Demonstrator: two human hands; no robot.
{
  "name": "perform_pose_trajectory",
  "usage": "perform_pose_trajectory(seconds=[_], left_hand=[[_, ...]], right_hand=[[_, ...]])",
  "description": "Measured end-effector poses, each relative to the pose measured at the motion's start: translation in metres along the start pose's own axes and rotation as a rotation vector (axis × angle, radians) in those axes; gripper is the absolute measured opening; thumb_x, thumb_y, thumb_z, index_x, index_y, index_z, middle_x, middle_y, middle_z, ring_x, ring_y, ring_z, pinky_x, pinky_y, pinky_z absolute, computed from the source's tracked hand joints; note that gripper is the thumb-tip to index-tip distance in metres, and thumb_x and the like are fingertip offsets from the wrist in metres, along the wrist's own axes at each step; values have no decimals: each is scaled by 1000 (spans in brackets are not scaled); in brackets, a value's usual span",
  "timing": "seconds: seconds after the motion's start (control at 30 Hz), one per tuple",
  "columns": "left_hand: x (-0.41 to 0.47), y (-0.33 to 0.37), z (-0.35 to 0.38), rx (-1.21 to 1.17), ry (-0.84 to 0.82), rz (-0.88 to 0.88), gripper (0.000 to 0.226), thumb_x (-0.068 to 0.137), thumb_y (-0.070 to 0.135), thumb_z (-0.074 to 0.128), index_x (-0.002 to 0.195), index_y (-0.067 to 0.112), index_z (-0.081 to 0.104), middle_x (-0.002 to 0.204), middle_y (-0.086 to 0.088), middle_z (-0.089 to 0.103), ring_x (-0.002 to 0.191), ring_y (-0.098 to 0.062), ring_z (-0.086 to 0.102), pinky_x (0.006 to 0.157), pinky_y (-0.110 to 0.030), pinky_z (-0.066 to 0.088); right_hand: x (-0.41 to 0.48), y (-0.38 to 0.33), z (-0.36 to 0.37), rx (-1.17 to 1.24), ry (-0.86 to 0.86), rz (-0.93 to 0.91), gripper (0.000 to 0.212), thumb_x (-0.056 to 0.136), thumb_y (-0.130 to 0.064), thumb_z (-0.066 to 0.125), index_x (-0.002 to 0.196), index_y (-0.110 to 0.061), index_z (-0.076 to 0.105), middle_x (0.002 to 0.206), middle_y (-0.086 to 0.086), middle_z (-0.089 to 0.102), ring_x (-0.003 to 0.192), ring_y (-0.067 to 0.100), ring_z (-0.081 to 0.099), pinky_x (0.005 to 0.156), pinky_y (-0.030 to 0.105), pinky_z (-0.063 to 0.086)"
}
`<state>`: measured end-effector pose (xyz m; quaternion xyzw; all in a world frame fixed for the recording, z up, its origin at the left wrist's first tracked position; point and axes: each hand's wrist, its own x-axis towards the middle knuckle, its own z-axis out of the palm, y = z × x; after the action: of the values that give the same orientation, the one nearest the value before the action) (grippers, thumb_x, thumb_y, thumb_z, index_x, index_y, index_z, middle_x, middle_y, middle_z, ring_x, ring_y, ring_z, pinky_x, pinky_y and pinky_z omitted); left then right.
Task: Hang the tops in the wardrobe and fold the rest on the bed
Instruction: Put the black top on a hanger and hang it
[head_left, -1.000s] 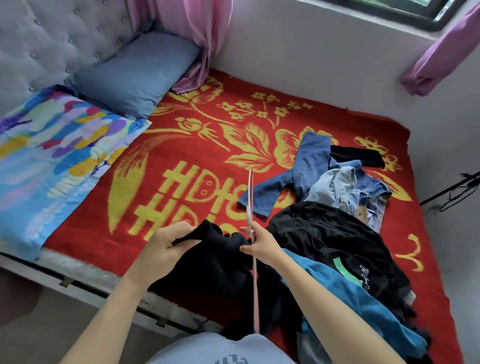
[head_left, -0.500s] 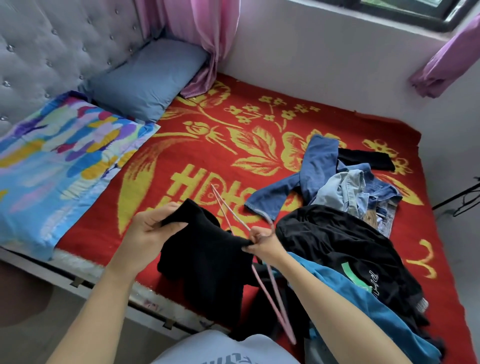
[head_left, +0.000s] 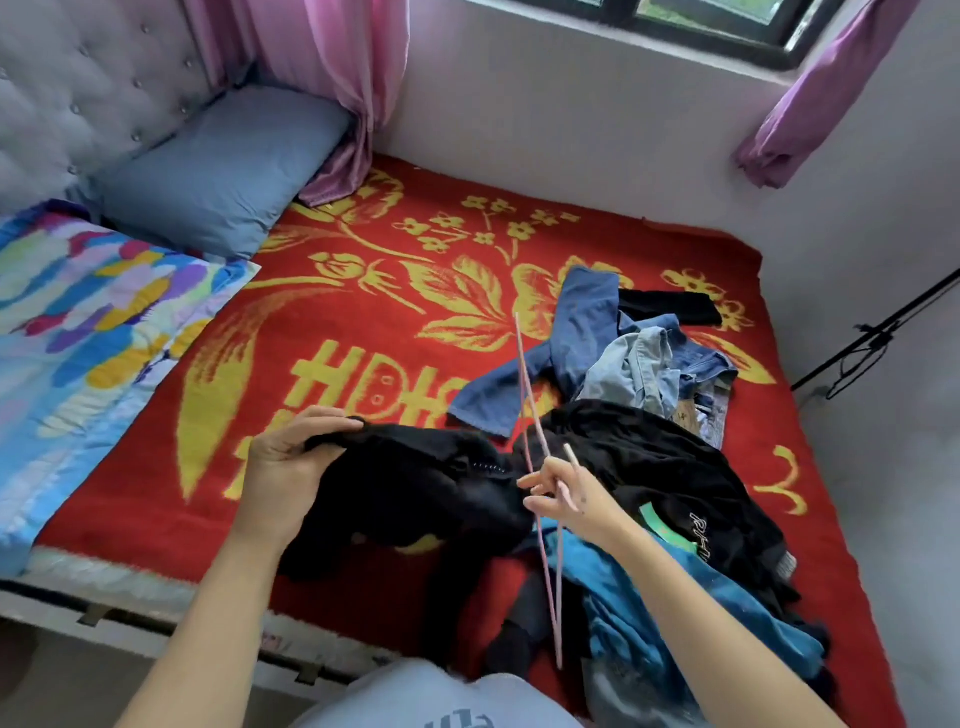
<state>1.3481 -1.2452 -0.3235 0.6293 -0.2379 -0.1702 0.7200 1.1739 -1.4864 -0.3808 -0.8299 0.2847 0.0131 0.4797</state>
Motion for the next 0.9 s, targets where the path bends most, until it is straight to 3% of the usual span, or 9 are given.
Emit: perform_pose_trajectory(seconds=[0.1, 0.23, 0.3, 0.4, 0.47, 0.53, 0.7, 0.8, 0.9], left_hand=[[-8, -8, 9, 22, 15, -75, 72, 75, -31, 45, 61, 33, 75, 73, 16, 69, 72, -1, 64, 66, -14, 50], [-11, -4, 16, 44, 69, -150, 66, 81, -23, 50, 63, 36, 74, 66, 14, 69, 64, -1, 65, 60, -14, 51], [-11, -1, 17, 70, 74, -141, 62, 81, -20, 54, 65, 37, 74, 68, 14, 70, 66, -2, 65, 61, -16, 52], [-11, 5, 22, 107, 95, -128, 60, 81, -16, 57, 66, 39, 74, 70, 15, 70, 69, -2, 66, 62, -15, 51], [-12, 9, 25, 124, 108, -127, 58, 81, -16, 57, 66, 38, 74, 70, 16, 70, 69, -1, 65, 62, -14, 50], [-13, 12, 28, 134, 143, -132, 51, 81, -15, 57, 66, 32, 73, 68, 17, 70, 68, -1, 65, 62, -13, 50], [-11, 18, 38, 120, 226, -151, 32, 81, -11, 61, 76, 20, 68, 64, 16, 69, 64, 1, 64, 61, -12, 49], [-12, 21, 44, 111, 225, -172, 31, 81, -9, 62, 76, 21, 69, 65, 14, 69, 64, -1, 64, 59, -12, 49], [-15, 24, 50, 91, 225, -197, 29, 82, -7, 62, 77, 20, 70, 64, 14, 69, 63, -1, 64, 59, -13, 49]], right_hand=[[-2, 7, 32, 58, 41, 129, 45, 79, 1, 65, 60, -16, 28, 93, 11, 69, 83, -2, 65, 74, 24, 47], [-5, -16, 66, 101, -35, 116, 42, 78, -16, 73, 68, -16, 32, 105, 4, 68, 99, 12, 63, 81, 21, 48], [-6, -25, 80, 140, -56, 91, 39, 76, -24, 77, 69, -15, 40, 105, 6, 68, 98, 17, 64, 86, 29, 50], [-8, -37, 97, 87, -41, 39, 41, 73, -34, 78, 81, -4, 51, 85, 9, 63, 78, 19, 61, 72, 27, 49], [-9, -42, 105, 60, 56, 15, 40, 75, -32, 77, 70, -13, 42, 63, -4, 49, 56, 7, 46, 56, 17, 36], [-8, -45, 109, -45, 163, 21, 51, 76, -34, 76, 65, -23, 28, 48, -10, 42, 47, 3, 40, 49, 16, 31], [-8, -49, 112, -199, 211, 44, 57, 75, -48, 72, 66, -28, 19, 50, -14, 39, 45, 1, 35, 44, 16, 25], [-6, -52, 112, -224, 262, 62, 53, 82, -37, 68, 65, -28, 19, 51, -11, 43, 47, 5, 38, 45, 19, 25], [-1, -50, 111, -233, 317, 110, 47, 87, -17, 58, 65, -28, 18, 63, -1, 51, 60, 17, 43, 55, 28, 30]])
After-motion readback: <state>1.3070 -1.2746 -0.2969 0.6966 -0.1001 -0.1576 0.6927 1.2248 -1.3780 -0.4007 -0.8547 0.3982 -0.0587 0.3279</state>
